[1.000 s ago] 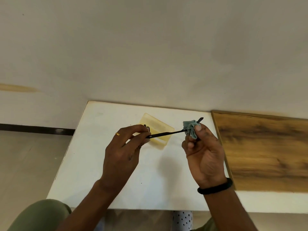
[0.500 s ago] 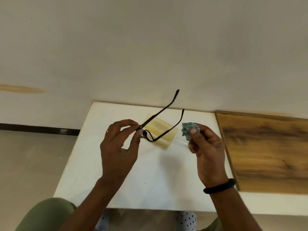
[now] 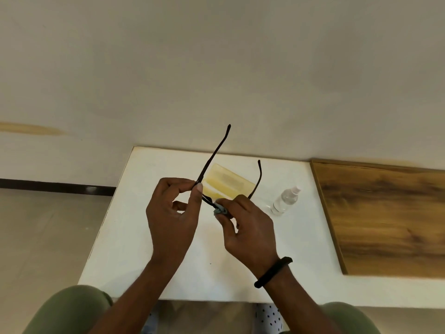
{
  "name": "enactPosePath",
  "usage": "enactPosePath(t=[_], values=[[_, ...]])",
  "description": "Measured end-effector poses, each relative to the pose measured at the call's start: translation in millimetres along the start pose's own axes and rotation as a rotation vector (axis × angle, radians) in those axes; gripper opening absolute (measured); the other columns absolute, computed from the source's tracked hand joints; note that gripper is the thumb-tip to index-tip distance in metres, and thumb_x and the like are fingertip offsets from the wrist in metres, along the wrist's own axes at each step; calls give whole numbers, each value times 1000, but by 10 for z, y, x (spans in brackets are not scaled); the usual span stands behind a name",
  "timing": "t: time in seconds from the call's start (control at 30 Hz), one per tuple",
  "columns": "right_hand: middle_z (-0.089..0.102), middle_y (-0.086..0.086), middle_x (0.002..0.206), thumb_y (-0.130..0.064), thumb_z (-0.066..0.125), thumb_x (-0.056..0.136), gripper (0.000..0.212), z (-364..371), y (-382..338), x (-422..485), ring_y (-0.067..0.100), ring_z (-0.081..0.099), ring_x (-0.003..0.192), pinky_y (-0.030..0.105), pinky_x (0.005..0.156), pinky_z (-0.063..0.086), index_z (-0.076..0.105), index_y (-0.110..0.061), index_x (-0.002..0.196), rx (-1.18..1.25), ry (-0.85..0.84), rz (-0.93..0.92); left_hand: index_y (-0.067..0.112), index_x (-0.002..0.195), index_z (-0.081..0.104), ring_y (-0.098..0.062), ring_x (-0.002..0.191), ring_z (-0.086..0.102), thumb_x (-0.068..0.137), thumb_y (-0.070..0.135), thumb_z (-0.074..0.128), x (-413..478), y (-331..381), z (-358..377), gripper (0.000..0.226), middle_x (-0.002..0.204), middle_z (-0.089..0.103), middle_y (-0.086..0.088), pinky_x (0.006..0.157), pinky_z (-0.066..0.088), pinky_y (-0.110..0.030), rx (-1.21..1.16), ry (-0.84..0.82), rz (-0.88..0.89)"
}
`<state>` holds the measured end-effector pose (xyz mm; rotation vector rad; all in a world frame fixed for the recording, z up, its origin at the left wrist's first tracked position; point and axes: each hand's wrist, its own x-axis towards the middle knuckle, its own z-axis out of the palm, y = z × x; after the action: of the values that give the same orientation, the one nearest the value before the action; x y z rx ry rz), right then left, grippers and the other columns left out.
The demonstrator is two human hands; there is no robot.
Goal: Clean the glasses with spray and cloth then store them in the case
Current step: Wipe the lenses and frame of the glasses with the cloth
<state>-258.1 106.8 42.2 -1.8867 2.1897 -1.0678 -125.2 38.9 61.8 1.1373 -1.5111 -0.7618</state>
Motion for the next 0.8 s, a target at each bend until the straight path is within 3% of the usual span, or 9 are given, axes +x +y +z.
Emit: enactPosePath(t=[0.13,0.23,0.4,0.5,0.6,0.7,0.8], values=[[61,-9,89,-27,66,88,21,10,-53,-3,13,60,73,30,53,51,68,-23,109,-92,18,-78,13,94,71,-13,87,65,90,21,70,10,-13,-2,10,93,63,4,51,54,-38,-25,27,-88],[60,-6,86,-24,67,86,15,-6,-70,15,15,57,67,32,49,49,69,-20,101,-135,43,-88,16,89,69,-9,87,65,90,17,70,7,-4,-7,2,90,64,4,49,53,-46,-40,20,-120],[60,-4,82,-15,69,83,8,-113,-9,94,19,57,66,33,49,47,70,-17,91,-146,104,-106,19,91,65,-9,84,65,91,28,68,7,-35,-1,10,91,64,8,55,57,-45,-32,-7,-105],[62,0,82,-11,68,82,8,-189,8,120,24,59,68,35,50,47,70,-14,89,-174,148,-143,30,110,62,-7,94,66,94,38,63,4,-19,-2,18,106,65,13,68,60,-31,-49,-60,-112],[61,2,81,-9,62,84,11,-255,15,138,26,57,68,36,50,46,71,-13,88,-222,185,-171,28,117,65,-7,105,63,97,29,60,16,-4,-36,20,114,62,7,77,52,-13,7,-120,70],[59,1,81,-7,62,85,12,-328,41,150,24,55,70,35,51,44,71,-13,91,-233,209,-142,19,114,72,-17,110,60,98,15,56,26,-89,-69,24,121,60,-1,85,50,-22,167,-165,319],[58,-1,83,-9,64,86,13,-379,71,142,19,57,71,28,48,42,72,-15,94,-203,206,-90,21,121,70,-25,118,54,92,-8,53,36,-143,-96,45,133,57,-3,91,49,-27,276,-192,425]])
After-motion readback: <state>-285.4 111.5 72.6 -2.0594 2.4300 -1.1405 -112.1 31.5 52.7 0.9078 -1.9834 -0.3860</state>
